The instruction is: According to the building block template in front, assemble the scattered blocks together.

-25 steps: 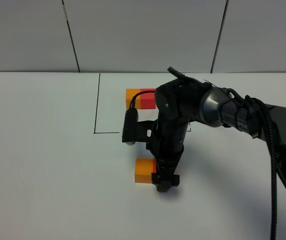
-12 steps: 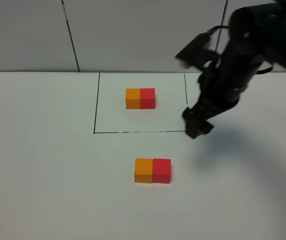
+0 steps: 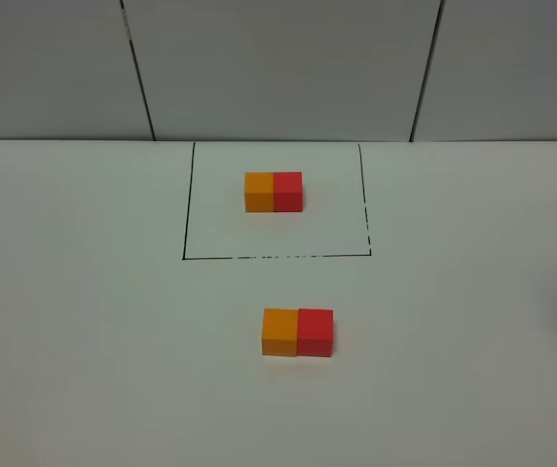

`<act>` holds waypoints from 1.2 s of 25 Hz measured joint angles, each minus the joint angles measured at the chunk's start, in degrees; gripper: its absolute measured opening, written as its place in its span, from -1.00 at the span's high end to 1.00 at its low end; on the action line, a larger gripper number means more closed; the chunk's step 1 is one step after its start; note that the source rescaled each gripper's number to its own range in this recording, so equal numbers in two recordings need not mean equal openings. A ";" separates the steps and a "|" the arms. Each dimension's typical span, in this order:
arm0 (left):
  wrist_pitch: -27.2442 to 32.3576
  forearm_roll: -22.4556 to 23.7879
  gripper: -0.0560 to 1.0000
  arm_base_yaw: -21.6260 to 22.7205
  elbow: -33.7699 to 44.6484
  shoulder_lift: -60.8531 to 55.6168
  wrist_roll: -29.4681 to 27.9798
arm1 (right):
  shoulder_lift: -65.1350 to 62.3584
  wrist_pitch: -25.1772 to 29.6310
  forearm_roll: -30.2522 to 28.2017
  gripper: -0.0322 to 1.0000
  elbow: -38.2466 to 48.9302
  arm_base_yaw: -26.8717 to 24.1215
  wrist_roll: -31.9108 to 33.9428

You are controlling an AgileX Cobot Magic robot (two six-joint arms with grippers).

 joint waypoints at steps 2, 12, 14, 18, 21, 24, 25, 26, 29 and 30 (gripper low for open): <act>0.00 0.00 -0.11 0.00 0.00 0.00 0.00 | -7.09 -0.56 0.06 -1.00 5.75 -3.16 1.27; 0.00 0.00 -0.11 0.00 0.00 0.00 0.00 | -42.84 -0.49 0.35 -1.00 31.86 -7.04 4.16; -0.02 0.00 -0.11 0.00 0.00 0.00 0.00 | -48.39 -1.27 0.12 -1.00 35.09 -6.42 4.62; -0.02 0.00 -0.11 0.00 0.00 0.00 0.00 | -55.97 -4.57 0.22 -1.00 40.41 -2.31 4.85; -0.02 0.00 -0.11 0.00 0.00 0.00 0.00 | -60.37 -5.23 0.11 -0.99 43.55 1.04 4.85; -0.02 0.00 -0.11 0.00 0.00 0.00 0.00 | -65.39 -5.66 -0.32 -0.98 45.53 2.68 4.85; -0.02 0.00 -0.11 0.00 0.00 0.00 0.00 | -67.06 -5.66 -0.40 -0.97 46.34 2.73 4.85; -0.02 0.00 -0.11 0.00 0.00 0.00 0.00 | -69.24 -5.66 -0.46 -0.96 47.01 2.78 4.85; -0.02 0.00 -0.11 0.00 0.00 0.00 0.00 | -75.60 -5.56 -0.52 -0.91 47.93 2.83 4.89; -0.02 0.00 -0.11 0.00 0.00 0.00 0.00 | -77.74 -5.56 -0.52 -0.89 47.94 2.83 4.89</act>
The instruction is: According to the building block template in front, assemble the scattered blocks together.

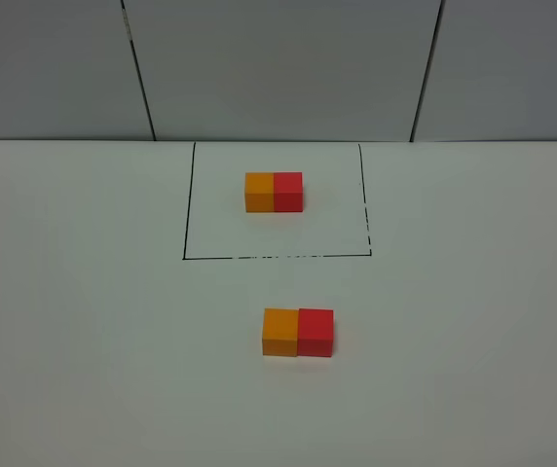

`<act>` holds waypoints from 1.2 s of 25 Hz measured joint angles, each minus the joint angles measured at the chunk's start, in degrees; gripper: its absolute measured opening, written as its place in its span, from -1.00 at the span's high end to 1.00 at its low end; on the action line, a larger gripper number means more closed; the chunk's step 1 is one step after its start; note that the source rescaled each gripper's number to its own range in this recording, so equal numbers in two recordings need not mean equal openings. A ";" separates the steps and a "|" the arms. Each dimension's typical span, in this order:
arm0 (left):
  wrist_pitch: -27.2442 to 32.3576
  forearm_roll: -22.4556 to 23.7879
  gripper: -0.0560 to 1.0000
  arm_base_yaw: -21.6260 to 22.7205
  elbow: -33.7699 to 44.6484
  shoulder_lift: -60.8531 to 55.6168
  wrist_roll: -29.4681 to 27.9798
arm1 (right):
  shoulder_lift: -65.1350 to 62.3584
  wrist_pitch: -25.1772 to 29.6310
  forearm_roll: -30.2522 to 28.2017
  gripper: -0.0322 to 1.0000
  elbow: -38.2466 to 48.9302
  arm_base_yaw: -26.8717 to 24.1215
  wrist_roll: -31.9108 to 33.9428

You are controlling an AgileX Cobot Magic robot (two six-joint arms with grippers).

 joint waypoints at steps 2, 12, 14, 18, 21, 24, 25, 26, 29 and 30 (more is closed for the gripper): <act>0.00 0.00 -0.11 0.00 0.00 0.00 0.00 | -3.69 0.00 0.00 -0.82 0.00 0.00 0.00; 0.00 0.00 -0.11 0.00 0.00 0.00 0.00 | -7.03 0.20 -0.42 -0.36 0.00 0.00 -0.62; 0.00 0.00 -0.11 0.00 0.00 0.00 0.00 | -7.09 0.20 -0.49 -0.32 0.00 0.64 -0.62; 0.00 0.00 -0.11 0.00 0.00 0.00 0.00 | -7.09 0.20 -1.47 -0.29 0.00 3.35 -0.46; 0.00 0.00 -0.11 0.00 0.00 0.00 0.00 | -7.09 0.20 -2.35 -0.29 0.00 3.79 0.50; 0.00 0.00 -0.11 0.00 0.00 0.00 0.00 | -7.09 0.20 -3.17 -0.28 0.00 3.79 1.37; 0.00 0.00 -0.11 0.00 0.00 0.00 0.00 | -7.09 0.20 -3.23 -0.28 0.00 3.79 1.49; 0.00 0.00 -0.11 0.00 0.00 0.00 0.00 | -7.09 0.20 -3.30 -0.28 0.00 3.79 1.46; 0.00 0.00 -0.11 0.00 0.00 0.00 0.00 | -7.09 0.20 -3.29 -0.28 0.00 3.79 1.51; 0.00 0.00 -0.11 0.00 0.00 0.00 0.00 | -7.09 0.20 -3.29 -0.28 0.00 3.79 1.51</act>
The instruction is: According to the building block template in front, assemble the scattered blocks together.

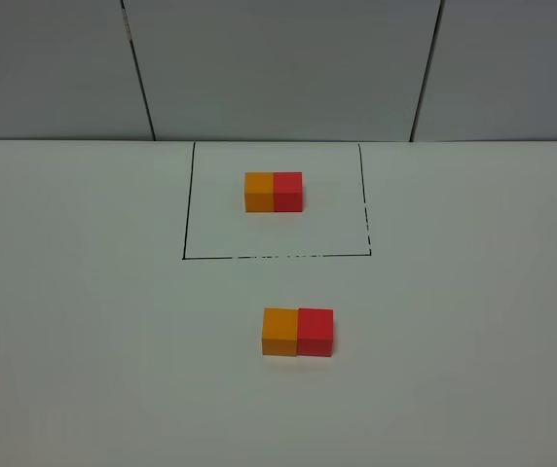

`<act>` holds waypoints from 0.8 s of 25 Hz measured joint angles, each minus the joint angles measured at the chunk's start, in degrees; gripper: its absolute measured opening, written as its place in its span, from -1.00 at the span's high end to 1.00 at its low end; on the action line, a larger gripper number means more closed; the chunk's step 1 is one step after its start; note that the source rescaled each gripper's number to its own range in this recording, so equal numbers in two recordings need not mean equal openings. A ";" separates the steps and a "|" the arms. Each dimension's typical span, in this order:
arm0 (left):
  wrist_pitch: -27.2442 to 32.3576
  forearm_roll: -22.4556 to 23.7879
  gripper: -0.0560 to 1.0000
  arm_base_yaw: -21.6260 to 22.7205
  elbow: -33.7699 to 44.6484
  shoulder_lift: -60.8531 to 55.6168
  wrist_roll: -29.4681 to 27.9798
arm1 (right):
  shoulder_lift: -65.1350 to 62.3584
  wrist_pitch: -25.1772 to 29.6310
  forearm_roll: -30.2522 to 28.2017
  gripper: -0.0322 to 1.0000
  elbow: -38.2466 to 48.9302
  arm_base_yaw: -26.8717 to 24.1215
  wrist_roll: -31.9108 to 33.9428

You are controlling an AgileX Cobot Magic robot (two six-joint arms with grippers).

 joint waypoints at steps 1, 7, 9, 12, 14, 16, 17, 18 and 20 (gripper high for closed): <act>0.00 0.00 -0.11 0.00 0.00 0.00 0.00 | 0.00 0.00 0.00 -0.28 0.00 0.00 0.00; 0.00 0.00 -0.11 0.00 0.00 0.00 0.00 | 0.00 0.00 0.00 -0.28 0.00 0.00 0.00; 0.00 0.00 -0.11 0.00 0.00 0.00 0.00 | 0.00 0.00 -0.07 -0.28 0.00 0.00 0.00; 0.00 0.00 -0.11 0.00 0.00 0.00 0.00 | 0.00 0.00 -0.07 -0.28 0.00 0.00 0.00; 0.00 0.00 -0.11 0.00 0.00 0.00 0.00 | 0.00 0.00 -0.07 -0.28 0.00 0.00 0.00; 0.00 0.00 -0.11 0.00 0.00 0.00 0.00 | 0.00 0.00 -0.07 -0.28 0.00 0.00 0.00; 0.00 0.00 -0.11 0.00 0.00 0.00 0.00 | 0.00 0.00 -0.07 -0.28 0.00 0.00 0.00; 0.00 0.00 -0.11 0.00 0.00 0.00 0.00 | 0.00 0.00 -0.07 -0.28 0.00 0.00 0.00; 0.00 0.00 -0.11 0.00 0.00 0.00 0.00 | 0.00 0.00 -0.07 -0.28 0.00 0.00 0.00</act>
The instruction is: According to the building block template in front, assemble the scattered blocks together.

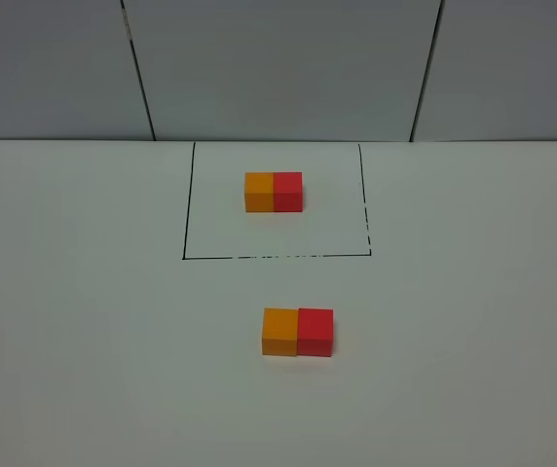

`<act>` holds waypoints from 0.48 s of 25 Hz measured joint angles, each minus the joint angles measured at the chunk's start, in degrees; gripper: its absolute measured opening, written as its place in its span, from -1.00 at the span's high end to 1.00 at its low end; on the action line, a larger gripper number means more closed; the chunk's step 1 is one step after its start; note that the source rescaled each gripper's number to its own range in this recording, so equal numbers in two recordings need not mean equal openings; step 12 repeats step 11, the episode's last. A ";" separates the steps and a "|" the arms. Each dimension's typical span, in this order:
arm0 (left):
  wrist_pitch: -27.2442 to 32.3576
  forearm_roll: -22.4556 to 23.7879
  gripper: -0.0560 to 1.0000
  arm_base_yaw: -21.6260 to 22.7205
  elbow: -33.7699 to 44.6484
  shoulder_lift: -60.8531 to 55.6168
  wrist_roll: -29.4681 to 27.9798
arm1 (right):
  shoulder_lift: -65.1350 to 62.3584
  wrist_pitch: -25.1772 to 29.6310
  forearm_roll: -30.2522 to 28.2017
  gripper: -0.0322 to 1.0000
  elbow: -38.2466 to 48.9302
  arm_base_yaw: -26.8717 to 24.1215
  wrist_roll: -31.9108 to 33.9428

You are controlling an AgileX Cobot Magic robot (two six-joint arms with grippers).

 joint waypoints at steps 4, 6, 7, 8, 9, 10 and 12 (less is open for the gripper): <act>0.00 0.00 -0.11 0.00 0.00 0.00 0.00 | 0.00 0.00 0.00 -0.28 0.00 0.00 0.00; 0.00 0.00 -0.11 0.00 0.00 0.00 0.00 | 0.00 0.00 0.00 -0.28 0.00 0.00 0.00; 0.00 0.00 -0.11 0.00 0.00 0.00 0.00 | 0.00 0.00 0.00 -0.28 0.00 0.00 0.00; 0.00 0.00 -0.11 0.00 0.00 0.00 0.00 | 0.00 0.00 0.00 -0.28 0.00 0.00 0.00; 0.00 0.00 -0.11 0.00 0.00 0.00 0.00 | 0.00 0.00 0.00 -0.28 0.00 0.00 0.00; 0.00 0.00 -0.11 0.00 0.00 0.00 0.00 | 0.00 0.00 0.00 -0.28 0.00 0.00 0.00; 0.00 0.00 -0.11 0.00 0.00 0.00 0.00 | 0.00 0.00 0.00 -0.28 0.00 0.00 0.00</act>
